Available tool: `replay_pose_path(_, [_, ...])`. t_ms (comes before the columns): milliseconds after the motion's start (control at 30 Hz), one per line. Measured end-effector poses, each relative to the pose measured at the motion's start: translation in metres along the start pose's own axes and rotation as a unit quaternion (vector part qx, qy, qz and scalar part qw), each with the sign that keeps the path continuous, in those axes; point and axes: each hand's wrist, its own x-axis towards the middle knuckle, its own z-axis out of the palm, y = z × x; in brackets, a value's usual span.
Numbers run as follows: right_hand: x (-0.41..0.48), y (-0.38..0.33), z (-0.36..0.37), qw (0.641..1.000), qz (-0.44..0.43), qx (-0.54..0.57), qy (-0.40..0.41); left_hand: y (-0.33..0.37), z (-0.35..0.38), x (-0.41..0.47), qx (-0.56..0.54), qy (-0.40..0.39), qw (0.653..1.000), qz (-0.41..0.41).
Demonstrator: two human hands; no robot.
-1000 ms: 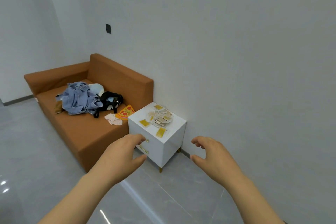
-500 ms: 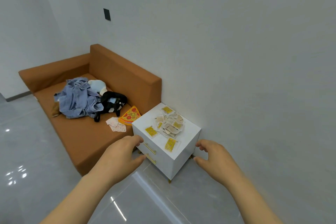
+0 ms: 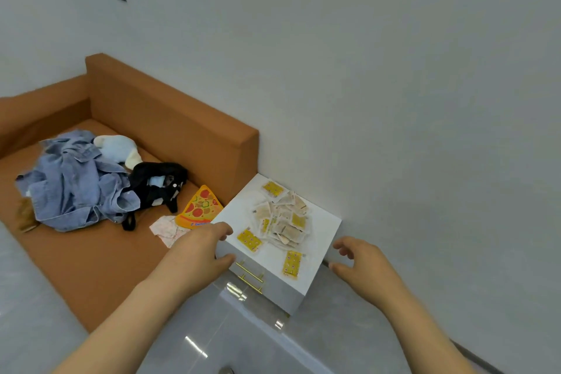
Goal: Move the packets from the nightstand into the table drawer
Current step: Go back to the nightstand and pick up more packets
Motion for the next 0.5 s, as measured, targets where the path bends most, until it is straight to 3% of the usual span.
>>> replay_pose_path(300, [0.086, 0.004, 0.021, 0.995, 0.091, 0.029, -0.038, -0.028, -0.001, 0.115, 0.002, -0.069, 0.997, 0.019])
replay_pose_path(500, [0.171, 0.033, 0.027, 0.989, 0.122, 0.059, -0.062, -0.033, 0.018, 0.193, -0.001, -0.104, 0.994, -0.023])
